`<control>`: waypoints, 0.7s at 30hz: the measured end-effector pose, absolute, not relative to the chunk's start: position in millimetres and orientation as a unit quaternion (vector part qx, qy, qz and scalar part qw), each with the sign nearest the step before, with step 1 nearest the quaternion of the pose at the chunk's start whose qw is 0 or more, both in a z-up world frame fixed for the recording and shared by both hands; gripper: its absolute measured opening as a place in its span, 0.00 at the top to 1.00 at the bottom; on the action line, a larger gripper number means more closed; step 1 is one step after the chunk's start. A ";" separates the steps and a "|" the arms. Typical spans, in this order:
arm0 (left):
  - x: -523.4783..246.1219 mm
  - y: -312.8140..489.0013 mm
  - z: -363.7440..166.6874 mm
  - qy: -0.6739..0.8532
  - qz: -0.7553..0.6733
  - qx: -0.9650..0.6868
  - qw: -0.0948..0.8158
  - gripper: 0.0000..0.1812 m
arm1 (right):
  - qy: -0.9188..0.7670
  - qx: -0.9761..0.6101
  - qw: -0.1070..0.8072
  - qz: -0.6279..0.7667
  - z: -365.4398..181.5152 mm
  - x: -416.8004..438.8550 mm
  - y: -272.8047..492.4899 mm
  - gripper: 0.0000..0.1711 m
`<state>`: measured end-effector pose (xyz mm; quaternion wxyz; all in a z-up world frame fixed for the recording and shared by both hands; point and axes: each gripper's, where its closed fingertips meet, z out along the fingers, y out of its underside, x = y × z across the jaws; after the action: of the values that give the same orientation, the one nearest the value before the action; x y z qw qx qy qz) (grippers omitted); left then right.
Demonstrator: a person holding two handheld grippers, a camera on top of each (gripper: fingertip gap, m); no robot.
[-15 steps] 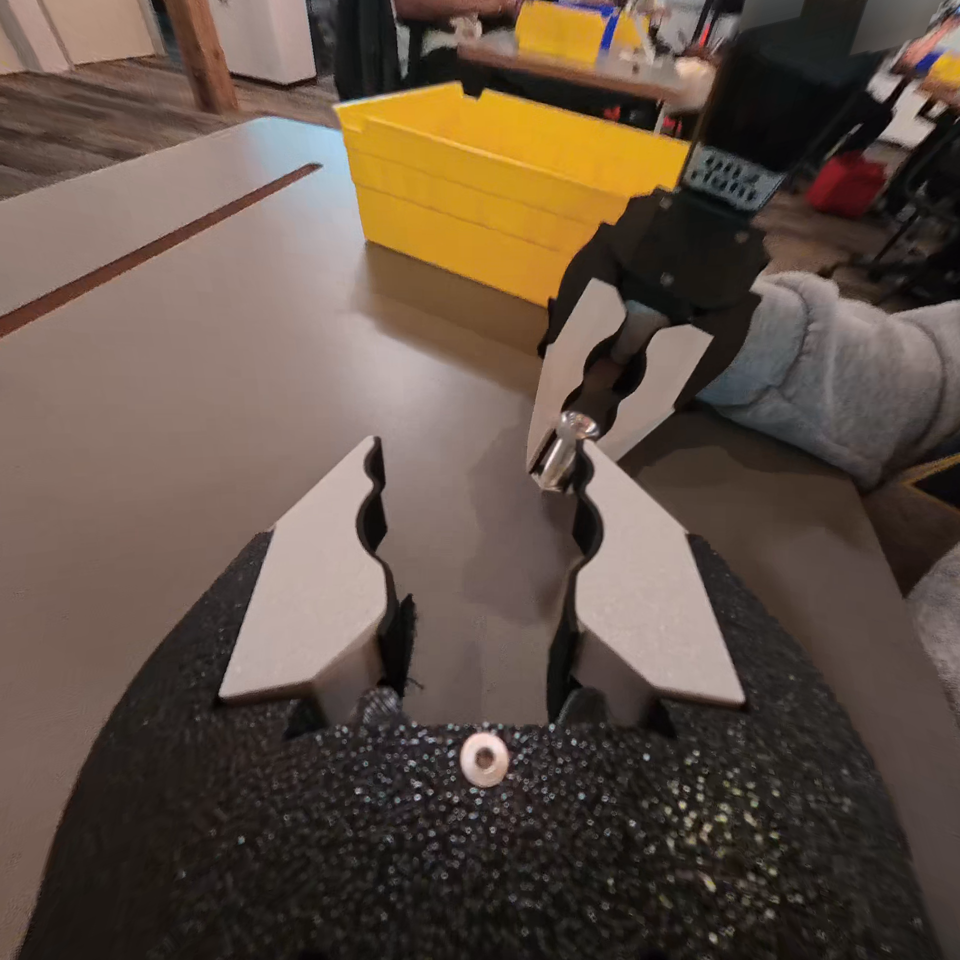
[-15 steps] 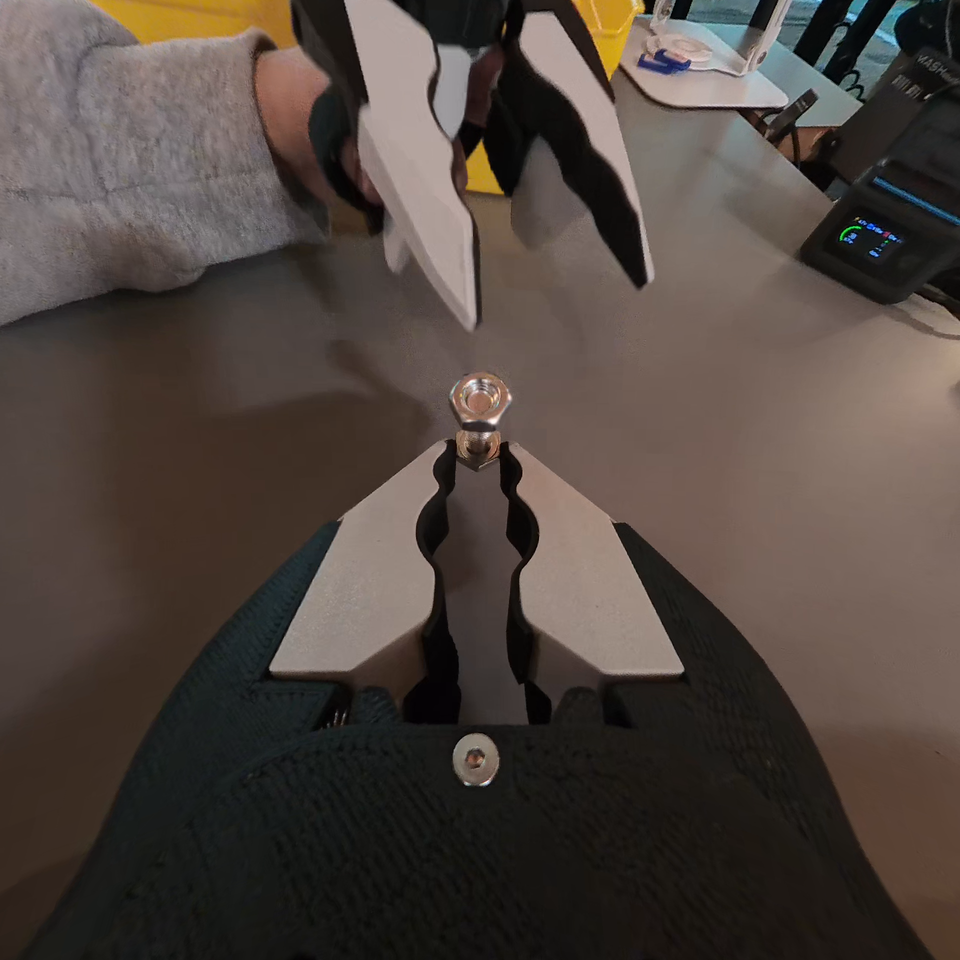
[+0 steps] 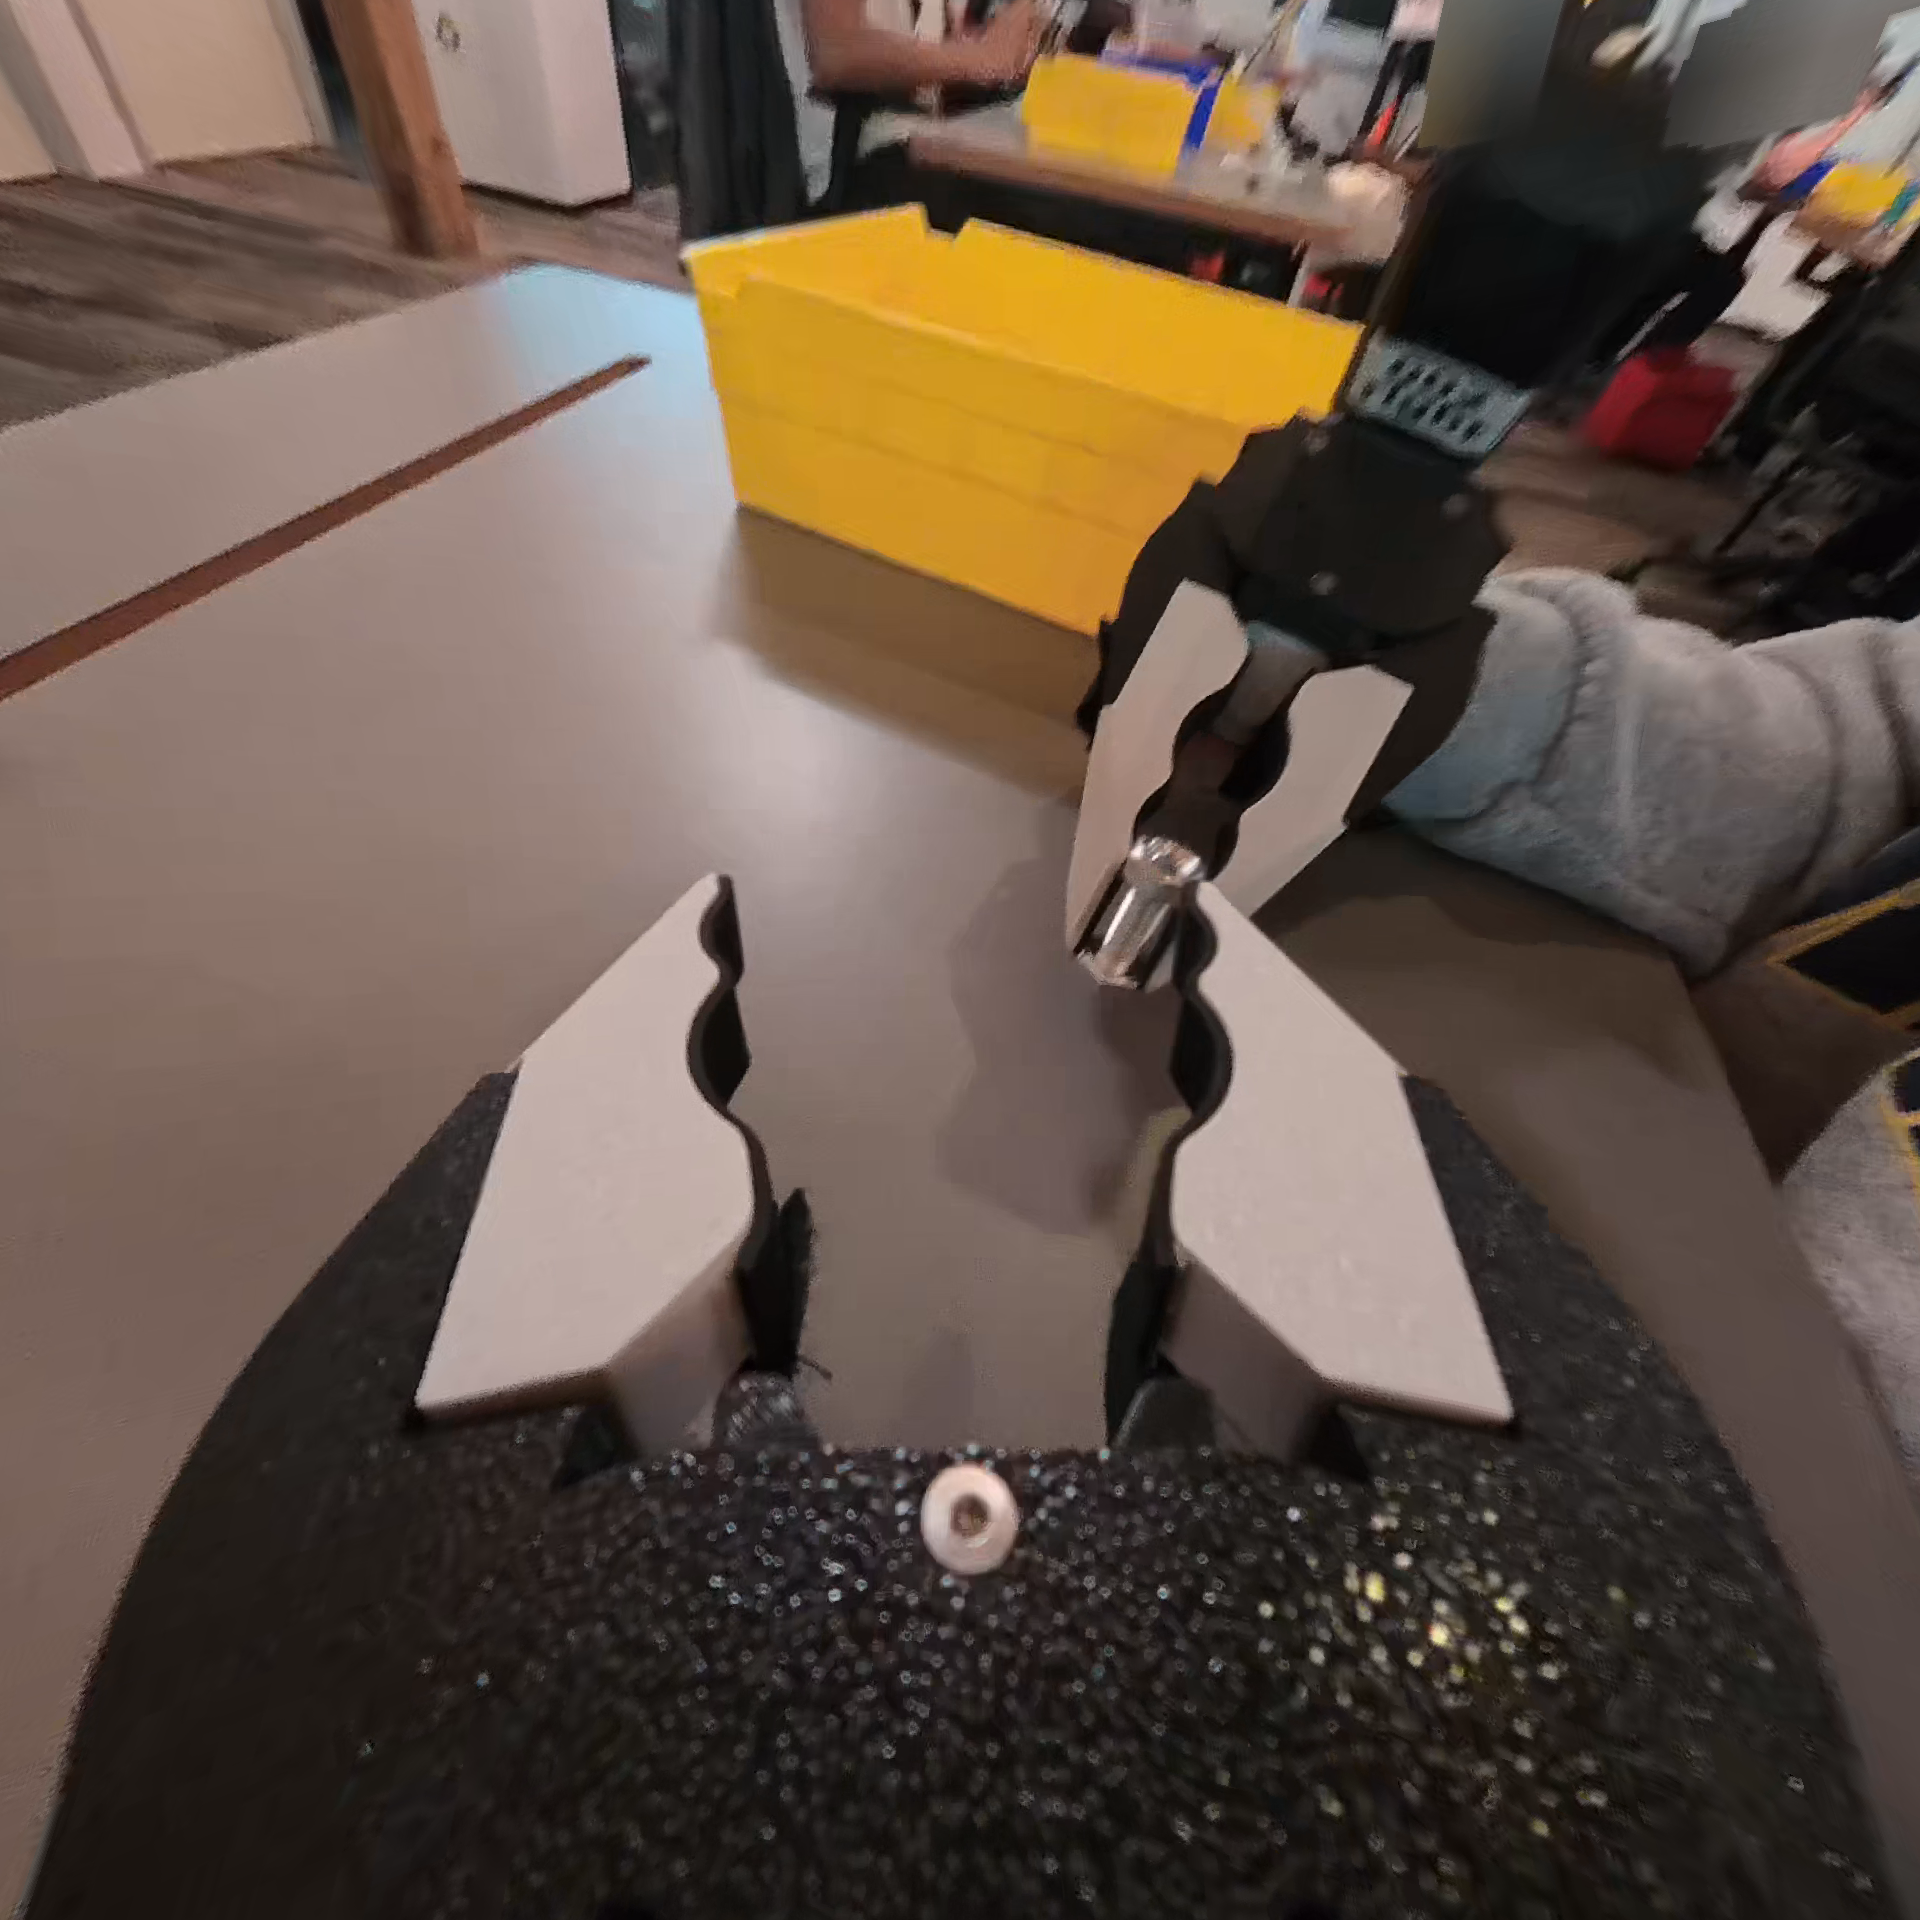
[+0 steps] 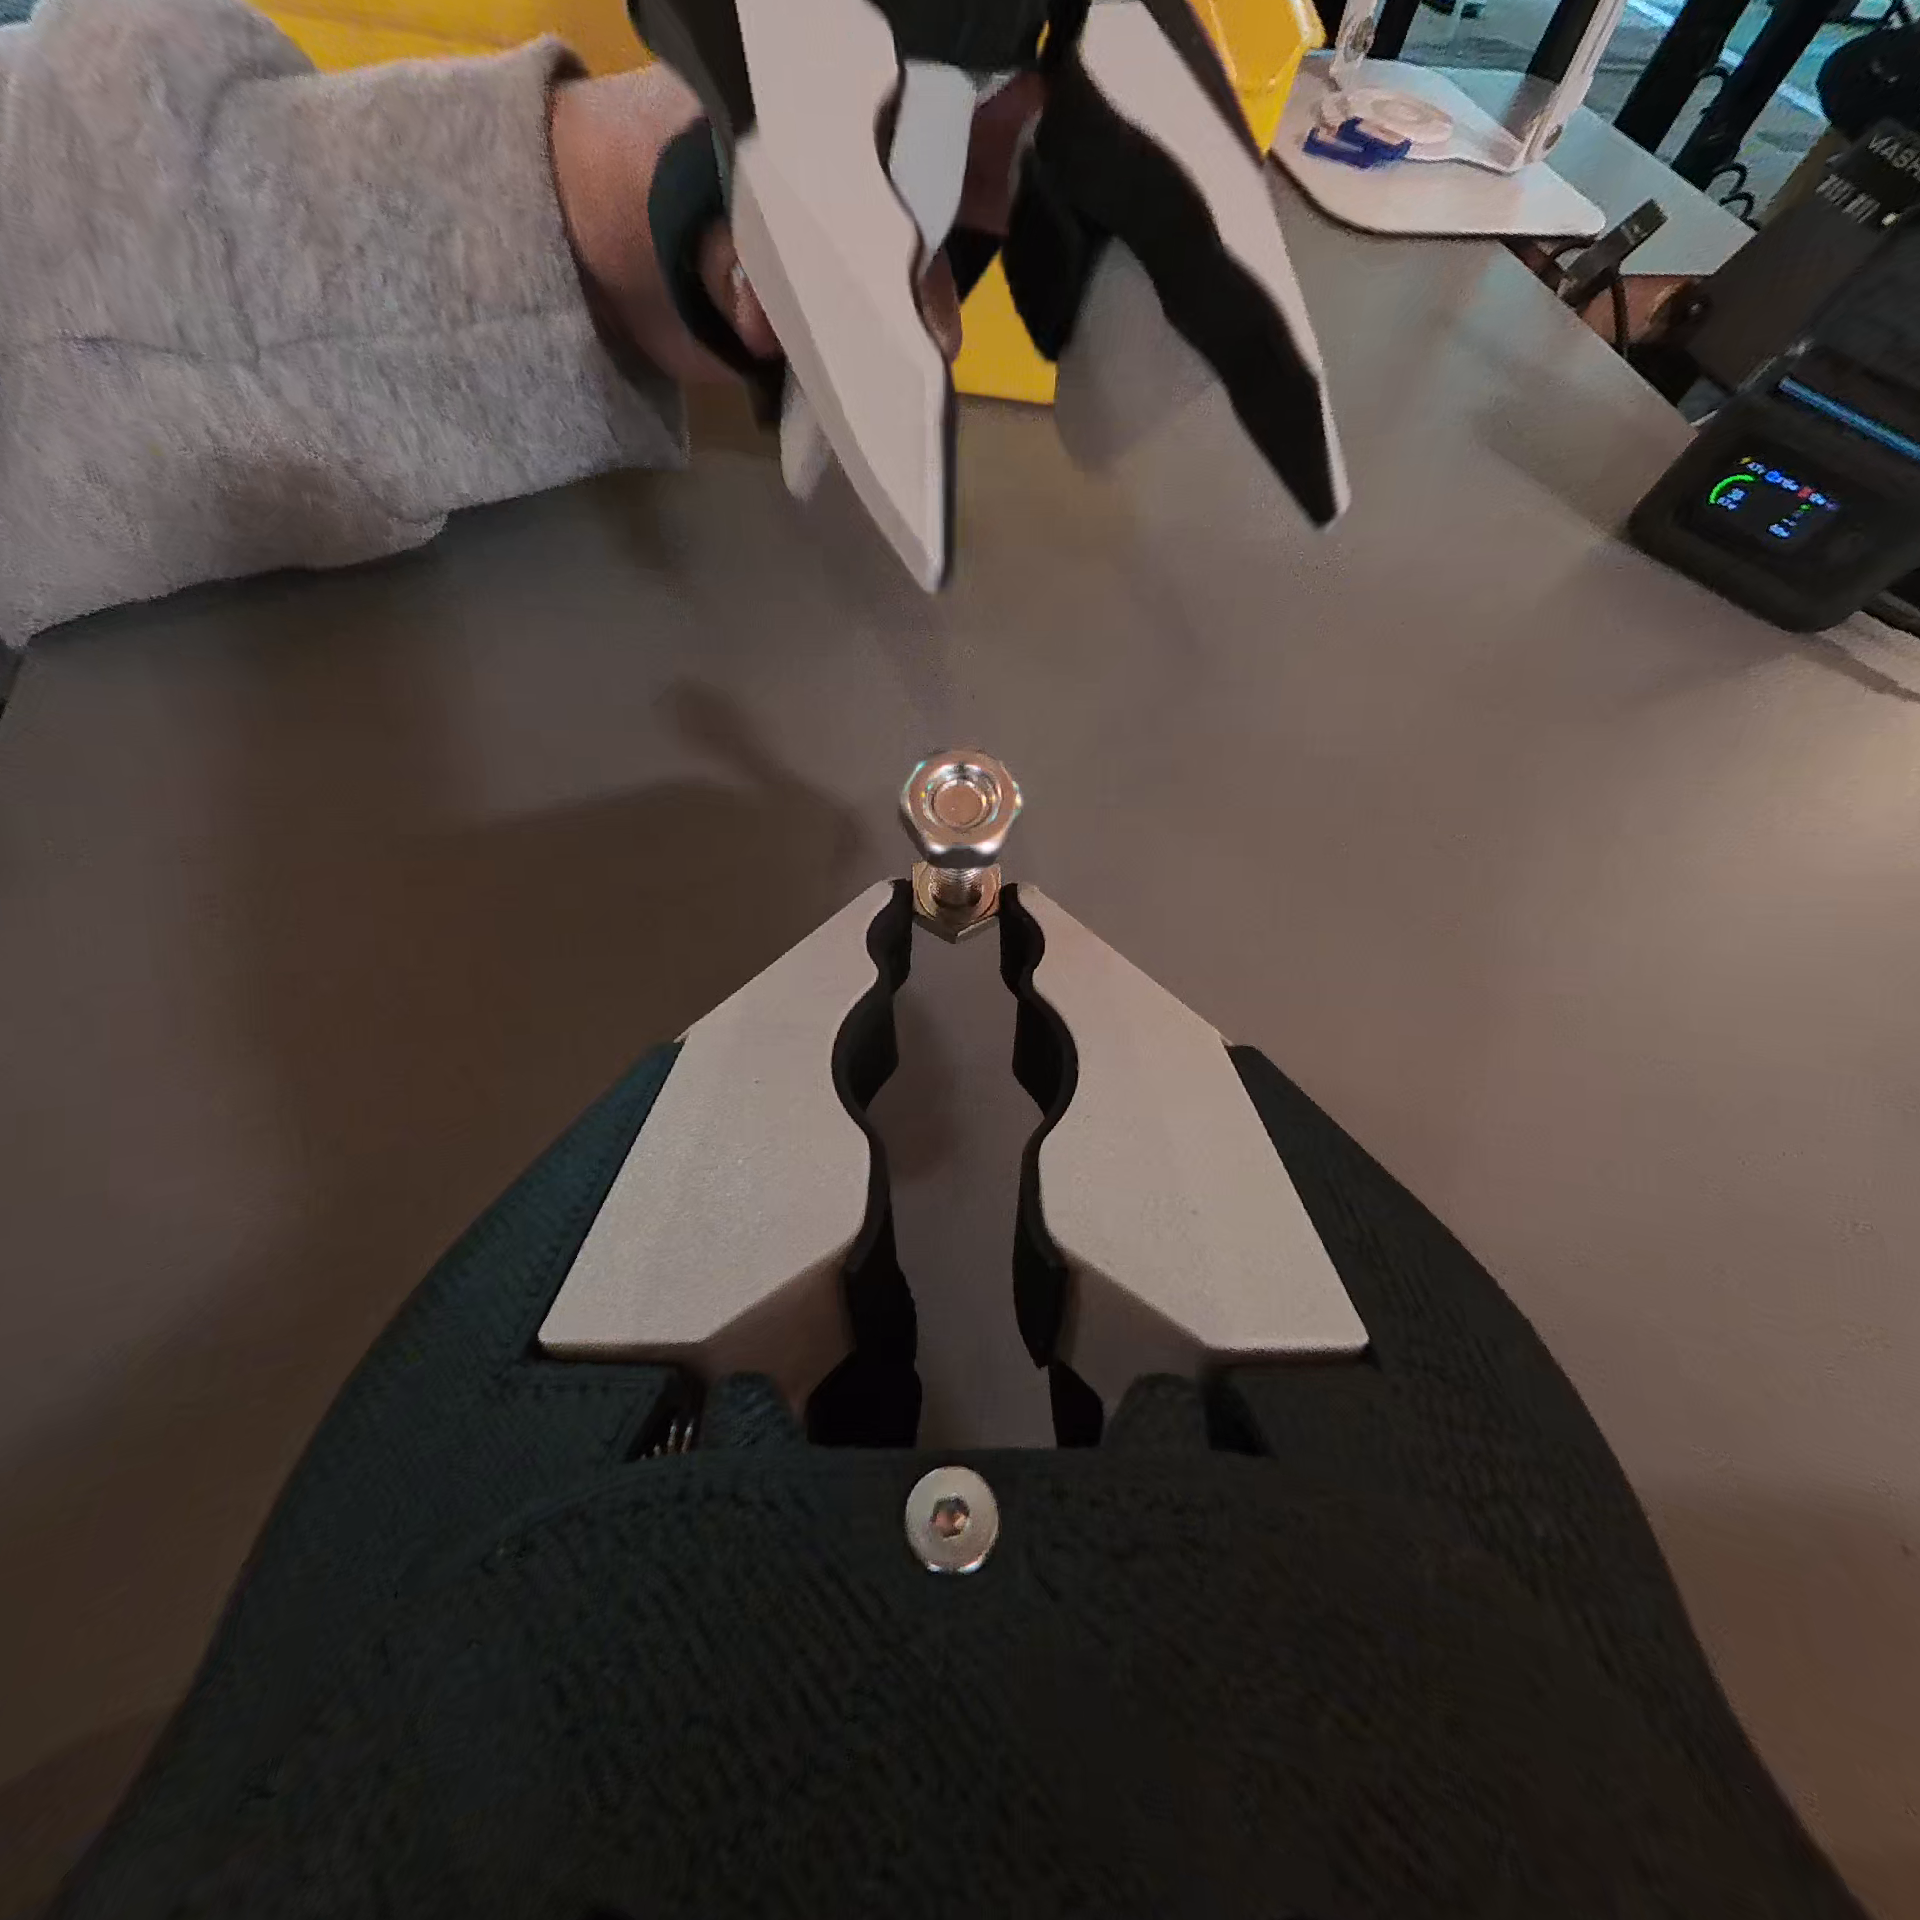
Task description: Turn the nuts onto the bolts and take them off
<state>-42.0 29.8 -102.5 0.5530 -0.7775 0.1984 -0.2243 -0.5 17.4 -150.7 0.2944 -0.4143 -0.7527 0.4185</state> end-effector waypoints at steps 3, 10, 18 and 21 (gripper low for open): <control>-20.4 30.3 -103.5 0.234 -0.237 -0.770 0.544 0.53 | -0.756 -0.410 0.289 0.421 -152.1 -0.8 13.4 0.91; -12.4 37.9 -121.6 0.258 -0.199 -0.794 0.514 0.55 | -0.752 -0.400 0.286 0.440 -146.5 0.0 7.4 0.91; -8.4 29.8 -110.2 0.261 -0.230 -0.774 0.529 0.50 | -0.755 -0.398 0.285 0.436 -147.7 0.1 6.9 0.91; 3.4 35.2 -119.6 0.277 -0.222 -0.784 0.509 0.51 | -0.757 -0.393 0.283 0.438 -147.4 0.1 3.6 0.91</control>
<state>3.4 35.2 -119.6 0.5091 -0.7838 0.2775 -0.2223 0.1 3.6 -147.4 0.2832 -0.3932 -0.7572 0.4379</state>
